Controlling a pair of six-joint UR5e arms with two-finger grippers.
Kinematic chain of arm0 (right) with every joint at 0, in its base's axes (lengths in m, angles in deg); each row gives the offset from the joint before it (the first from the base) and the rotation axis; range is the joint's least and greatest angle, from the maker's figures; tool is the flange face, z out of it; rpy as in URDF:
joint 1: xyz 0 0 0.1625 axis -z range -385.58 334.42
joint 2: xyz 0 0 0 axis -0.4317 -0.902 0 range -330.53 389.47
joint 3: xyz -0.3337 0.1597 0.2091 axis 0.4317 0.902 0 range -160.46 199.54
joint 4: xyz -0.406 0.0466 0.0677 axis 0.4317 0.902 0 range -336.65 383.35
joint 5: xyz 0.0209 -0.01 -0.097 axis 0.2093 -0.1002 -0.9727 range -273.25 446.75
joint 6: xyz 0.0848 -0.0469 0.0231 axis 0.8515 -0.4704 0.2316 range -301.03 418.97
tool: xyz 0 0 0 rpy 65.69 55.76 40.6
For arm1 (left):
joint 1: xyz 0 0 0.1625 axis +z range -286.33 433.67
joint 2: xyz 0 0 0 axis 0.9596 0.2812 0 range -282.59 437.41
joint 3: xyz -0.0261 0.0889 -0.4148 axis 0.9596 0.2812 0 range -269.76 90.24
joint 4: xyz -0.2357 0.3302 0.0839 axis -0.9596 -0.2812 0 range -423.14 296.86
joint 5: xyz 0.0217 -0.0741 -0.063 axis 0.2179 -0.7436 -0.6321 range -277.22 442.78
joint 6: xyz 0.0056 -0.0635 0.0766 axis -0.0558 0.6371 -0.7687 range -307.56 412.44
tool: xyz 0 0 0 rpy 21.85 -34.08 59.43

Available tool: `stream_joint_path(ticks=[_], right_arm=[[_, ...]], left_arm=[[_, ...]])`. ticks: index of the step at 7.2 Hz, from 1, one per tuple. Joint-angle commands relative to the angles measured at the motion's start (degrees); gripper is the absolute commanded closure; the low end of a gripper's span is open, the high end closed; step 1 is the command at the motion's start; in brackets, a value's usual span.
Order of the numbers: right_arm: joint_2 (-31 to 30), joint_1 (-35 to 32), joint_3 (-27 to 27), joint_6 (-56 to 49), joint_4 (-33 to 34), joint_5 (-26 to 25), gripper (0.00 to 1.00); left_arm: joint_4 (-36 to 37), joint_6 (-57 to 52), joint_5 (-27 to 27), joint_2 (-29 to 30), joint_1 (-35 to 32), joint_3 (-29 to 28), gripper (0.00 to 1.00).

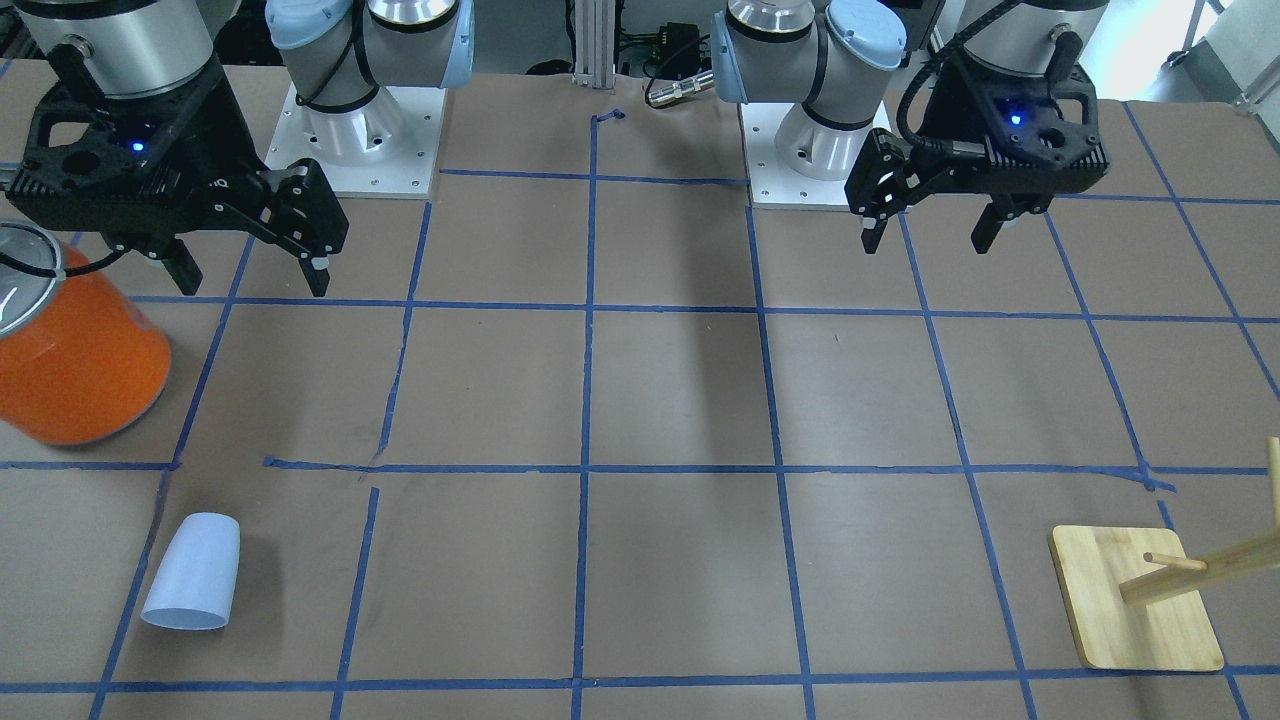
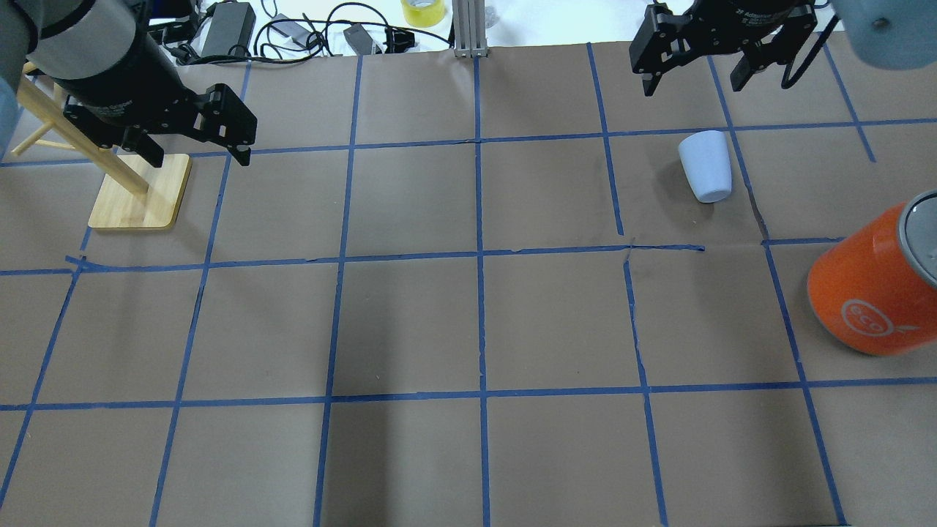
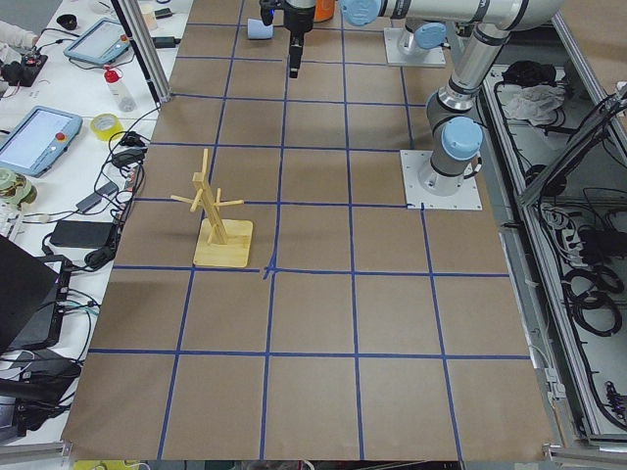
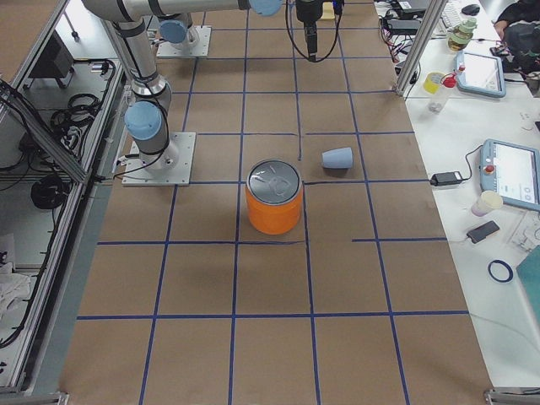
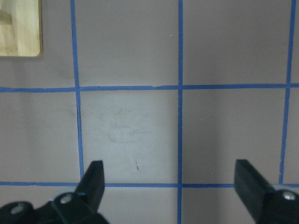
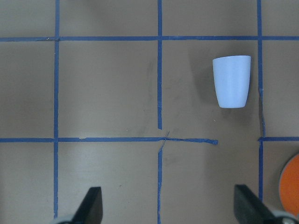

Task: Flip cup

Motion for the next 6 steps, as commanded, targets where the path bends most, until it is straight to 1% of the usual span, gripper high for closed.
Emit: stream_joint_path(ticks=[1,5,6], right_arm=[[-0.09,-0.09,-0.25,0.0,-0.05,-0.01,0.0],[0.0,0.0,-0.42,-0.26,-0.23,-0.01,0.0],[0.26,0.87,-0.68,-1.13,-0.4,-0.1,0.0]], left_arm=[[0.0,0.0,0.0,0.0,0.0,-0.09,0.0],[0.0,0.0,0.0,0.0,0.0,0.0,0.0],[0.0,0.0,0.0,0.0,0.0,0.0,0.0]])
